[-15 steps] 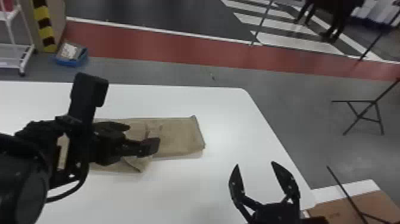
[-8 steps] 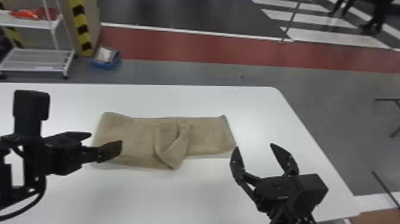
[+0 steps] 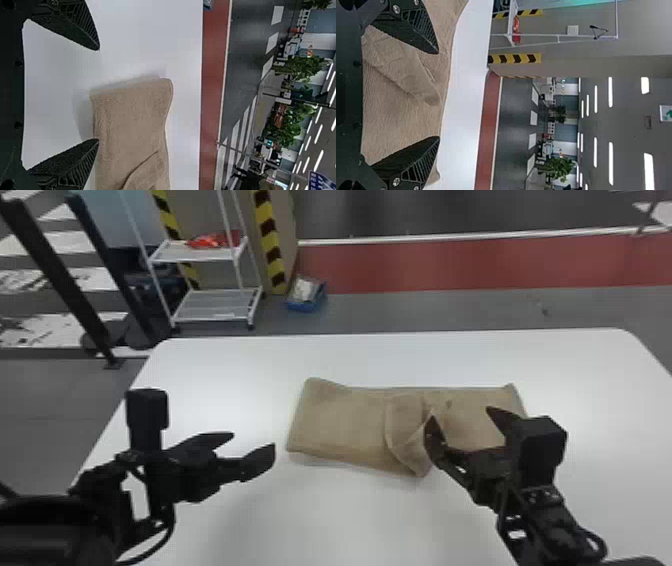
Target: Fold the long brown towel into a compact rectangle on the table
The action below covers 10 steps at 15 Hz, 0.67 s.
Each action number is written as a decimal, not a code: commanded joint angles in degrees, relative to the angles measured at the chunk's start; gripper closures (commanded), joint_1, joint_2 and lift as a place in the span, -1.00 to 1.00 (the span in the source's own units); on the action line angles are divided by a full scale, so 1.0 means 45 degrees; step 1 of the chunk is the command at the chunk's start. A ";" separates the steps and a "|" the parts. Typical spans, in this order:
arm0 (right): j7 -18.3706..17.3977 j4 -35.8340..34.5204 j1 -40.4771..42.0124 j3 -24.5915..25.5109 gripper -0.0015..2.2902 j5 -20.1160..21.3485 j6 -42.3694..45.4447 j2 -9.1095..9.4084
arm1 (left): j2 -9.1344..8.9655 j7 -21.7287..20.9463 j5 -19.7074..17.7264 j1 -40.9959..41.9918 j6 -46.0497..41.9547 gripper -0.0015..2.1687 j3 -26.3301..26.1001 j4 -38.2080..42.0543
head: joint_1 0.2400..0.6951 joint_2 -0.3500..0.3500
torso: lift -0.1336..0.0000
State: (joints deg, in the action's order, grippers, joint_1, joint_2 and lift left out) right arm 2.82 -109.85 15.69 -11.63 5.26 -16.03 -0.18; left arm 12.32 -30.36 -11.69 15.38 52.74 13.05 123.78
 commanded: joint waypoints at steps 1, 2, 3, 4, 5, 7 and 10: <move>-0.0022 0.1228 -0.1181 -0.0833 -0.89 -0.0037 -0.0532 0.0051 | 0.0093 -0.0011 -0.0117 0.0431 -0.0399 -0.94 0.0048 -0.0008 | 1.00 0.48 | -0.84; -0.0022 0.1677 -0.1533 -0.1125 -0.89 -0.0037 -0.0688 0.0051 | 0.0093 -0.0031 -0.0117 0.0529 -0.0438 -0.94 0.0068 -0.0008 | 1.00 0.52 | -0.84; -0.0022 0.1951 -0.1670 -0.1321 -0.88 -0.0037 -0.0766 0.0051 | 0.0113 -0.0070 -0.0137 0.0626 -0.0517 -0.94 0.0087 0.0012 | 1.00 0.57 | -0.84; -0.0041 0.2029 -0.1689 -0.1399 -0.88 -0.0057 -0.0805 0.0051 | 0.0132 -0.0109 -0.0156 0.0704 -0.0751 -0.94 0.0126 -0.0008 | 1.00 0.60 | -0.84; -0.0061 0.2048 -0.1689 -0.1458 -0.88 -0.0115 -0.1001 0.0051 | 0.0132 -0.0109 -0.0176 0.0763 -0.0829 -0.94 0.0224 -0.0008 | 1.00 0.66 | -0.84; -0.0061 0.1970 -0.1533 -0.1477 -0.88 -0.0193 -0.1079 0.0051 | 0.0191 -0.0109 -0.0313 0.0763 -0.0868 -0.93 0.0302 -0.0066 | 1.00 0.70 | -0.84; -0.0158 0.1911 -0.1572 -0.1340 -0.88 -0.0252 -0.1782 0.0051 | 0.0210 -0.0167 -0.0410 0.0782 -0.1024 -0.93 0.0341 -0.0281 | 1.00 0.73 | -0.84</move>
State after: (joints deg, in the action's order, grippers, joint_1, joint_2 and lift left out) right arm 2.28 -101.22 8.93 -17.82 4.28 -22.13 -0.18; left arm 13.18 -31.01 -13.34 18.83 48.42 14.52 123.08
